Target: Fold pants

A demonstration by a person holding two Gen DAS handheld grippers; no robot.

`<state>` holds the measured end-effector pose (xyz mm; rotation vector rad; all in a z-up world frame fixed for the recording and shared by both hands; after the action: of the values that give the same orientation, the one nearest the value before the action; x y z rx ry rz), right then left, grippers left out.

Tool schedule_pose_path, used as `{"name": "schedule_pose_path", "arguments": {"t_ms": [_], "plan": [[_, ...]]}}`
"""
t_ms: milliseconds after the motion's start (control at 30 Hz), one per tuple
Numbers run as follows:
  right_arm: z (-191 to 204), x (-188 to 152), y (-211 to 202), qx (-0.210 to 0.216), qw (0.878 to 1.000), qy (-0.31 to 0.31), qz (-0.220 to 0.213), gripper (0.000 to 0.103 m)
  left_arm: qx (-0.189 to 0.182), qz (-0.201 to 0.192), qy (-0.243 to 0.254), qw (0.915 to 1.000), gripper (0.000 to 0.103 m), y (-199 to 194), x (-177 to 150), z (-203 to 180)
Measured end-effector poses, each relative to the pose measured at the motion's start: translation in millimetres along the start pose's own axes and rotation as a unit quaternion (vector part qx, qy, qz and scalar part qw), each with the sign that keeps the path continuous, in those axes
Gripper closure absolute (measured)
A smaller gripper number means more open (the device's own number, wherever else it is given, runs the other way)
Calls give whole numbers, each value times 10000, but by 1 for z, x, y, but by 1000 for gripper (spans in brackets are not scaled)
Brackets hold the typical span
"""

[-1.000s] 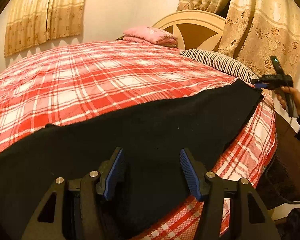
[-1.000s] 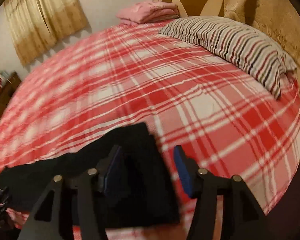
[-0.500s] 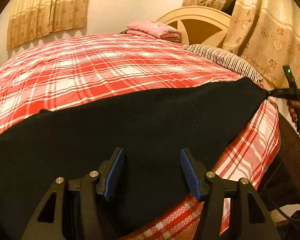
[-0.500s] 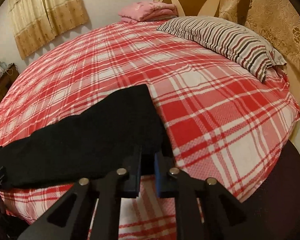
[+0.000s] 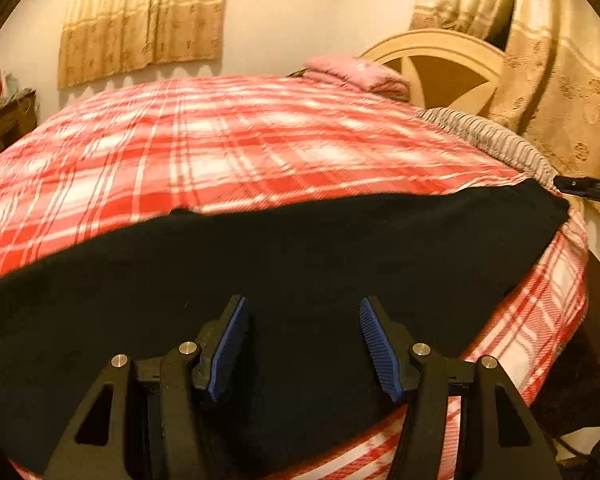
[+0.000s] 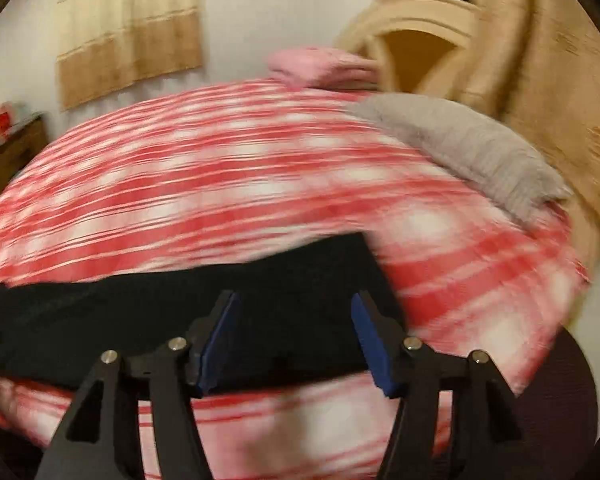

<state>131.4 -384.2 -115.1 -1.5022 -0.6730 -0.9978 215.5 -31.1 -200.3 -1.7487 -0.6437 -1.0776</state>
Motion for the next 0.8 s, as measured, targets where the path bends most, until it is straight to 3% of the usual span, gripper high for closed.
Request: {"name": "schedule_pose_path", "arguments": {"t_ms": [100,200,300,500,567,667,800], "plan": [[44,-6,17,907,9956,108,192,37,33,2,-8,10000,43,1,-5,1],[74,-19,44,1273,9908,134,433,37,47,46,24,10000,43,0,-5,2],[79,-40,74,1076,9898,205,912,37,-1,58,-115,9999,43,-2,-6,5],[87,-34,67,744,9932,-112,887,35,29,106,-217,9997,43,-4,-2,10],[99,-26,59,896,9930,-137,757,32,72,123,-234,9996,43,-5,-2,12],[126,-26,57,1122,9913,-273,633,19,148,137,-234,9995,43,-7,-1,16],[149,-51,88,1143,9853,-395,1209,19,407,-17,-184,9990,43,-20,4,30]]}}
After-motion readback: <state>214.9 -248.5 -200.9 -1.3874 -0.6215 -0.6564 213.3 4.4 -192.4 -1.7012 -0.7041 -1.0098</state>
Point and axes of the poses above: each gripper's, at about its wrist camera, not at the fingertips, and y roughly the way its jaws point, z to its left, x to its top, the point moved 5 cm from there along y, roughly the way its jaws point, and after that the axes turned 14 degrees about -z, right-handed, at the moved point
